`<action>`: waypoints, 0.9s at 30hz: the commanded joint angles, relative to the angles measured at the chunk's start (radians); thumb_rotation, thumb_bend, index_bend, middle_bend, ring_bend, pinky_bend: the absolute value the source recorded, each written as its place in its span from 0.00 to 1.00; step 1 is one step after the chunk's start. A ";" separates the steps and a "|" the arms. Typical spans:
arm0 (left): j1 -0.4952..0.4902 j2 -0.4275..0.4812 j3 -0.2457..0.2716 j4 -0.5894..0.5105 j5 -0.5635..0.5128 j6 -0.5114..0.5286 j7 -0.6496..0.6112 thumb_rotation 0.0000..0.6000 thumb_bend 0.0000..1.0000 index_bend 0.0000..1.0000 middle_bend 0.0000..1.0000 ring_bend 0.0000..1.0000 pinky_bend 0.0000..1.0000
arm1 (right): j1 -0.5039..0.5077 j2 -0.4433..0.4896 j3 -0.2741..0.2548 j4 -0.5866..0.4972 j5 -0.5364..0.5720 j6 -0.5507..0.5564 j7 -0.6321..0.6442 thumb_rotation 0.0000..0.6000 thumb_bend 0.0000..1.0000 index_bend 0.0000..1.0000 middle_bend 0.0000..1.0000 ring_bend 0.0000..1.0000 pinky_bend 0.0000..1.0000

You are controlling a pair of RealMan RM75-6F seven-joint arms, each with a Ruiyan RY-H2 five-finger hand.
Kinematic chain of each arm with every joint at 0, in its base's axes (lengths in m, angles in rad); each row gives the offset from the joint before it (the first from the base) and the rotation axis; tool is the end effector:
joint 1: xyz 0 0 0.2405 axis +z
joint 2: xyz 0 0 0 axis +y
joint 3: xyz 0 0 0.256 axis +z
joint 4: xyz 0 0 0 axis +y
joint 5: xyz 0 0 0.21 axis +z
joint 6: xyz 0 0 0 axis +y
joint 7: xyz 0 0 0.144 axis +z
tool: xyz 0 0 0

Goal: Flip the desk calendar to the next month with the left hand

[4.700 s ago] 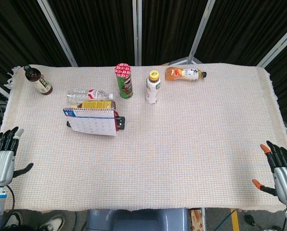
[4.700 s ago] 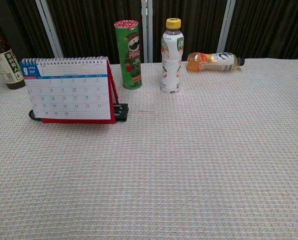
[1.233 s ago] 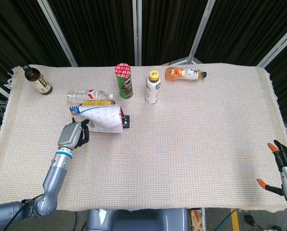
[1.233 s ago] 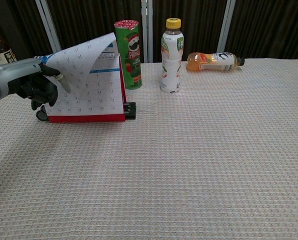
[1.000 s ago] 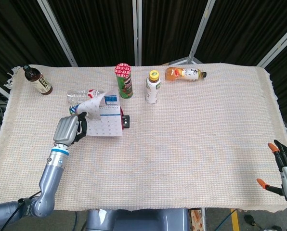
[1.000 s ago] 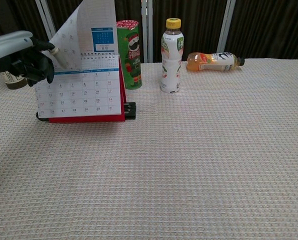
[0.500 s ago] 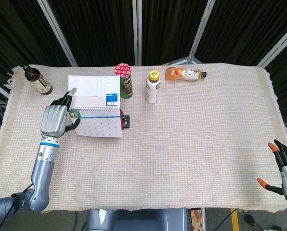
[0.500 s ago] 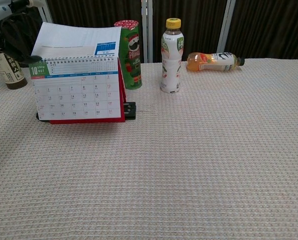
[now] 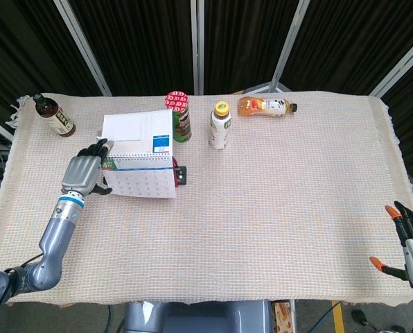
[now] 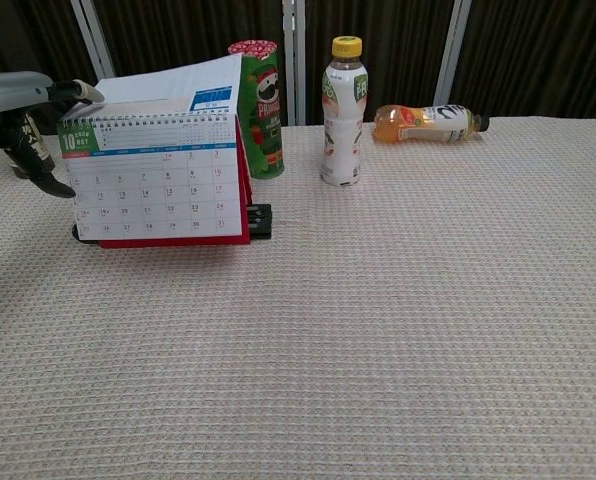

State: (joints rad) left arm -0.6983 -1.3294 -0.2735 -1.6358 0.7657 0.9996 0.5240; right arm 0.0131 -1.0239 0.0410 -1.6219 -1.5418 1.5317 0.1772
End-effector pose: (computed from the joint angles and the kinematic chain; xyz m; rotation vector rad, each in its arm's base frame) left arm -0.1860 0.3649 0.0662 -1.5876 -1.0309 -0.7509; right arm -0.3197 -0.1567 0.1911 1.3250 -0.9693 0.9703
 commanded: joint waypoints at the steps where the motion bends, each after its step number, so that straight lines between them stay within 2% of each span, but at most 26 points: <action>1: -0.015 0.002 0.016 0.016 -0.018 -0.032 -0.008 1.00 0.00 0.00 0.00 0.09 0.15 | 0.000 -0.001 0.000 0.001 0.002 -0.001 -0.001 1.00 0.00 0.00 0.00 0.00 0.00; 7: -0.035 0.017 0.037 0.029 -0.030 -0.083 -0.032 1.00 0.00 0.00 0.00 0.11 0.18 | -0.002 0.001 0.001 0.000 -0.002 0.005 0.001 1.00 0.00 0.00 0.00 0.00 0.00; 15: -0.033 0.035 0.050 0.004 -0.004 -0.069 -0.079 1.00 0.00 0.00 0.00 0.15 0.21 | -0.006 0.001 -0.001 -0.003 -0.009 0.015 0.003 1.00 0.00 0.00 0.00 0.00 0.00; 19: -0.039 0.052 0.055 0.000 -0.014 -0.089 -0.093 1.00 0.00 0.00 0.00 0.20 0.27 | -0.006 0.000 -0.001 -0.004 -0.013 0.018 0.002 1.00 0.00 0.00 0.00 0.00 0.00; 27: -0.045 0.063 0.068 0.000 -0.010 -0.102 -0.122 1.00 0.00 0.00 0.00 0.22 0.28 | -0.007 -0.001 -0.001 -0.004 -0.017 0.023 0.006 1.00 0.00 0.00 0.00 0.00 0.00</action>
State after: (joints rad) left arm -0.7420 -1.2691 -0.2055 -1.6344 0.7574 0.8999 0.4089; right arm 0.0060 -1.0247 0.0401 -1.6256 -1.5593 1.5548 0.1830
